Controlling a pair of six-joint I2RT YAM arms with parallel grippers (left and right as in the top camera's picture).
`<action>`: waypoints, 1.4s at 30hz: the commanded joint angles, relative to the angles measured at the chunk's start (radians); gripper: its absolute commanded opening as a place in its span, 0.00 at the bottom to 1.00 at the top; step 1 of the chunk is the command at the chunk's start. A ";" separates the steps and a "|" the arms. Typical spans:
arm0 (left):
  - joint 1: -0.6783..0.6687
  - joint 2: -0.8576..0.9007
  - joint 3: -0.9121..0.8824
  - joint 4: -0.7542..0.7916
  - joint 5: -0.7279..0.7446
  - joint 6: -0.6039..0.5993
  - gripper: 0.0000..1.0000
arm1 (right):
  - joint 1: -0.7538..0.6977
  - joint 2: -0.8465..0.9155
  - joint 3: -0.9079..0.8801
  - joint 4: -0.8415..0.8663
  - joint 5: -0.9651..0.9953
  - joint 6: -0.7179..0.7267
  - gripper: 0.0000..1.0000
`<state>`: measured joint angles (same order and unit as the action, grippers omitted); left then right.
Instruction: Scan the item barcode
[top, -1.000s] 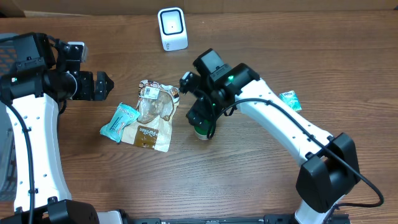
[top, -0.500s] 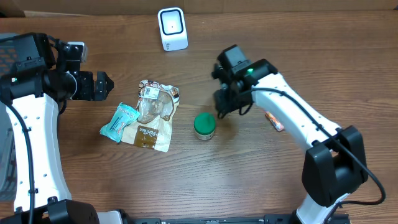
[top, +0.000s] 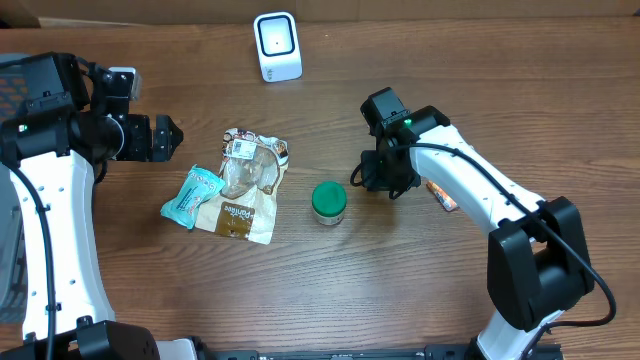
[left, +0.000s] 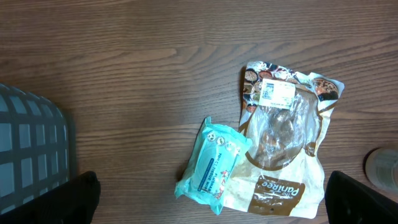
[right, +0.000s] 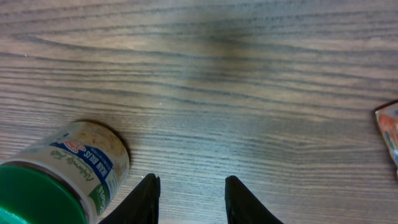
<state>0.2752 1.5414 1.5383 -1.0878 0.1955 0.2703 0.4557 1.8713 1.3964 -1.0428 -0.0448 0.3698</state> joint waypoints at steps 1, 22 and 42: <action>-0.001 -0.005 0.023 0.000 0.011 0.014 0.99 | 0.023 -0.011 -0.012 -0.007 0.007 0.027 0.32; -0.001 -0.005 0.023 0.000 0.011 0.014 1.00 | 0.148 -0.011 -0.017 -0.064 -0.092 0.027 0.28; -0.001 -0.005 0.023 0.000 0.011 0.014 1.00 | 0.216 -0.011 -0.017 0.046 -0.203 0.053 0.29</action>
<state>0.2752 1.5414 1.5383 -1.0878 0.1955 0.2703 0.6636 1.8713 1.3872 -1.0180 -0.2146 0.4149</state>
